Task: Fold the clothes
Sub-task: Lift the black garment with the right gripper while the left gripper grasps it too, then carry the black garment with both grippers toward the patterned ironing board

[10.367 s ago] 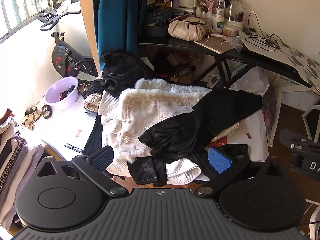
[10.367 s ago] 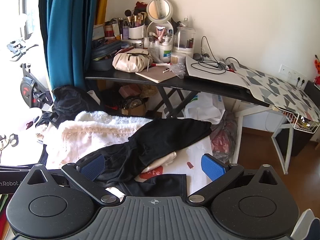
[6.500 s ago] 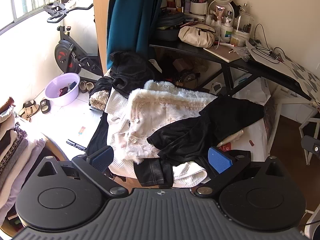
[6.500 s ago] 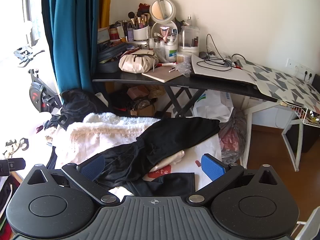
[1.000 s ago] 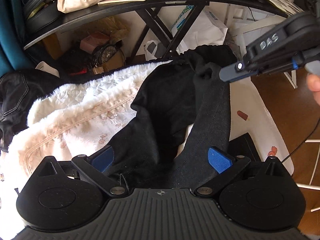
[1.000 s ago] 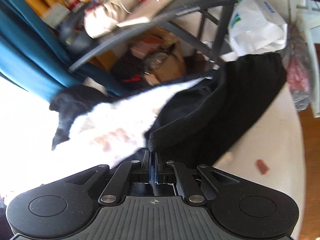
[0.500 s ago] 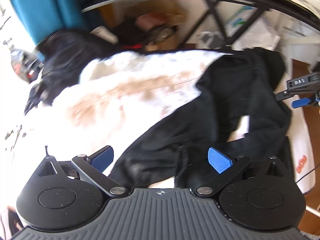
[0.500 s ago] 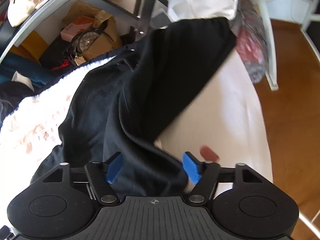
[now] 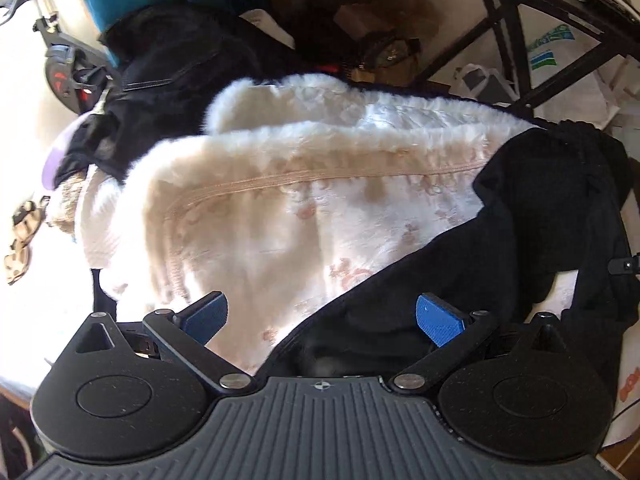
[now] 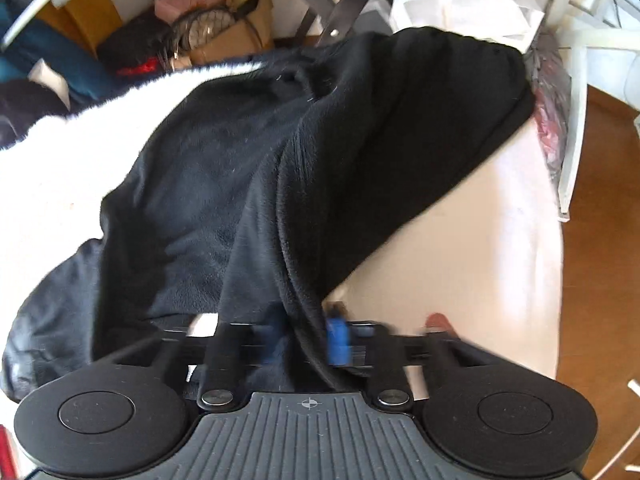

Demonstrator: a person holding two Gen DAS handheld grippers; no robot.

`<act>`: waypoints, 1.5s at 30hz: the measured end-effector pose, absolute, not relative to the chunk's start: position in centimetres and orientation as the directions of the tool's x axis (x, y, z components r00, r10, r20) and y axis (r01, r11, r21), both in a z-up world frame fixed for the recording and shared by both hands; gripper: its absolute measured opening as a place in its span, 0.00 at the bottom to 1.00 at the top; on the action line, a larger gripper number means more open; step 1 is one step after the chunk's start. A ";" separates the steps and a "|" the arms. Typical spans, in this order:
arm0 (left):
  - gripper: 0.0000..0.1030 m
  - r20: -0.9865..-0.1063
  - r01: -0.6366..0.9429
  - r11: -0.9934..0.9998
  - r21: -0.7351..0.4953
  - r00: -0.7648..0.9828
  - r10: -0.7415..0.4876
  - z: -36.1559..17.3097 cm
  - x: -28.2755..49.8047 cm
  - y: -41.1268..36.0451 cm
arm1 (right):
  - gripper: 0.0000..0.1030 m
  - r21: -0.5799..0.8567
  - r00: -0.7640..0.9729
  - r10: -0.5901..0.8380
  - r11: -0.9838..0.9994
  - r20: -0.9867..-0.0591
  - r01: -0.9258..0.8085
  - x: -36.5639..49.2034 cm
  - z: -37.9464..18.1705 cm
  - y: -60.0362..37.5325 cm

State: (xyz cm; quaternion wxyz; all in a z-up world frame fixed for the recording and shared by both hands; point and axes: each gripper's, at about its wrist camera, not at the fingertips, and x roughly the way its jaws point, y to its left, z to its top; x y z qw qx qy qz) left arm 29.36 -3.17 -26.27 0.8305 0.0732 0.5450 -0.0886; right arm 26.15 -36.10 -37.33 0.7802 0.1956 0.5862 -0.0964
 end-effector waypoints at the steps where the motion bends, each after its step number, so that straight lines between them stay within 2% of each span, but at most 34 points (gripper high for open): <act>1: 1.00 -0.921 0.249 0.968 0.021 0.382 -0.078 -27.1 29.9 -3.9 | 0.05 0.189 0.300 0.070 0.902 -0.951 0.389 25.5 -36.8 -36.6; 4: 1.00 -0.928 0.313 0.950 0.021 0.359 -0.098 -29.4 31.4 -6.6 | 0.05 0.130 0.315 -0.004 0.906 -0.949 0.404 23.3 -35.5 -37.9; 10: 1.00 -0.934 0.465 0.885 0.018 0.323 -0.151 -31.9 32.3 -12.8 | 0.05 0.126 0.327 -0.056 0.852 -0.943 0.509 20.1 -34.1 -41.4; 14: 1.00 -0.942 0.573 0.815 0.089 0.314 -0.118 -33.8 32.7 -16.9 | 0.05 0.144 0.346 -0.054 0.840 -0.937 0.523 19.3 -33.5 -42.5; 20: 1.00 -0.965 0.580 0.809 0.093 0.252 -0.071 -36.6 34.1 -19.3 | 0.05 0.139 0.350 -0.048 0.860 -0.935 0.490 19.3 -33.1 -44.1; 23: 1.00 -0.964 0.618 0.775 0.134 0.261 -0.042 -37.2 33.7 -20.4 | 0.05 0.142 0.340 -0.035 0.865 -0.940 0.482 19.8 -33.5 -44.6; 24: 0.97 -0.963 0.622 0.768 0.153 0.268 -0.025 -37.3 33.6 -20.7 | 0.05 0.143 0.337 -0.030 0.866 -0.941 0.479 19.8 -33.6 -44.8; 25: 0.79 -0.962 0.626 0.761 0.172 0.274 -0.008 -37.4 33.5 -20.9 | 0.05 0.146 0.334 -0.025 0.868 -0.942 0.475 19.9 -33.8 -44.8; 26: 0.65 -0.962 0.626 0.758 0.185 0.272 0.009 -37.3 33.5 -21.2 | 0.05 0.149 0.332 -0.018 0.870 -0.943 0.470 19.9 -33.9 -44.8; 28: 0.10 -0.962 0.614 0.767 0.188 0.273 0.016 -36.3 33.2 -21.5 | 0.05 0.155 0.330 -0.004 0.877 -0.944 0.456 19.9 -34.0 -44.9; 31: 0.09 -0.936 0.528 0.827 0.192 0.353 -0.008 -33.0 32.4 -20.6 | 0.05 0.173 0.341 0.010 0.875 -0.940 0.452 19.9 -33.8 -45.2; 37: 0.09 -0.834 0.322 0.947 0.015 0.527 -0.166 -21.3 30.5 -16.2 | 0.05 0.224 0.417 0.009 0.854 -0.909 0.469 19.8 -30.7 -45.4; 40: 0.09 -0.717 0.332 0.932 -0.145 0.615 -0.330 -14.5 29.3 -14.5 | 0.05 0.258 0.501 -0.018 0.841 -0.865 0.475 19.4 -27.1 -45.7; 45: 0.09 -0.471 0.451 0.866 -0.214 0.729 -0.496 -4.3 27.1 -13.4 | 0.05 0.351 0.702 -0.106 0.808 -0.704 0.474 17.5 -17.9 -47.1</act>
